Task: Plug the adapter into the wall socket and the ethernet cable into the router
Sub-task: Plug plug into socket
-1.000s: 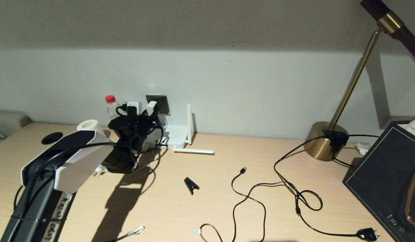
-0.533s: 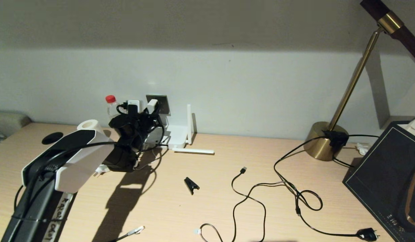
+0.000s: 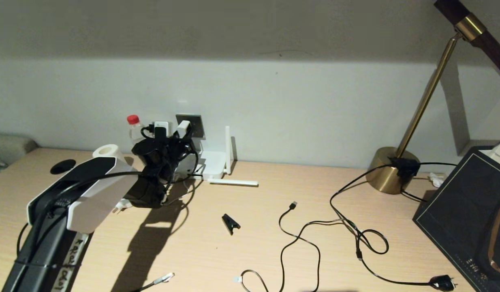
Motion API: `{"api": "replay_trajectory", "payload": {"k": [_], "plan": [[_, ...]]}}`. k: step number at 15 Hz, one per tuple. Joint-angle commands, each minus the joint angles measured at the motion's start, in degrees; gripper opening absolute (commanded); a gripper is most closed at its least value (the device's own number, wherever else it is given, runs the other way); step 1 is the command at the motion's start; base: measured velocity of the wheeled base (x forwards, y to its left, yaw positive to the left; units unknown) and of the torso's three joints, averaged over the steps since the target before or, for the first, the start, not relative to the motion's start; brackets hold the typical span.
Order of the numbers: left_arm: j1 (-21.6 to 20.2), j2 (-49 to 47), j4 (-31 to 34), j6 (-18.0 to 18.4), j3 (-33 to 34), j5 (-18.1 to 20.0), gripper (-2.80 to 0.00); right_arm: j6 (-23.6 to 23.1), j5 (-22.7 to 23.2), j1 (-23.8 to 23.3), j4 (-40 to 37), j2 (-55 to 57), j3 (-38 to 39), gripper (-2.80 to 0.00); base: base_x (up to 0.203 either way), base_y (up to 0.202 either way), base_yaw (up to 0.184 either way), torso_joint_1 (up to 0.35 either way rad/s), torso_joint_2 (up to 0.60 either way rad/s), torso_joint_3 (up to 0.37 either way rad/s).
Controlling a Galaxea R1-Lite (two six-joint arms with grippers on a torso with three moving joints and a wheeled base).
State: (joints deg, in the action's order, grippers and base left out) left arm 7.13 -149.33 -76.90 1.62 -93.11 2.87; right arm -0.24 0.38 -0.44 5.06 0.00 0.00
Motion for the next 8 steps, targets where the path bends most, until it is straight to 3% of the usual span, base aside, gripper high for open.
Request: {"api": "replay_trajectory", "payload": {"k": [1, 8], "plan": [[-0.01, -0.08, -0.45, 0.05, 0.09, 0.03, -2.8, -0.02, 0.06, 0.0, 0.04, 0.0, 2.02, -2.8, 0.0, 0.0, 0.0, 0.0, 0.0, 0.0], [-0.45, -0.08, -0.36, 0.05, 0.04, 0.03, -2.8, -0.02, 0.01, 0.0, 0.04, 0.0, 2.02, -2.8, 0.0, 0.0, 0.0, 0.0, 0.0, 0.0]]}}
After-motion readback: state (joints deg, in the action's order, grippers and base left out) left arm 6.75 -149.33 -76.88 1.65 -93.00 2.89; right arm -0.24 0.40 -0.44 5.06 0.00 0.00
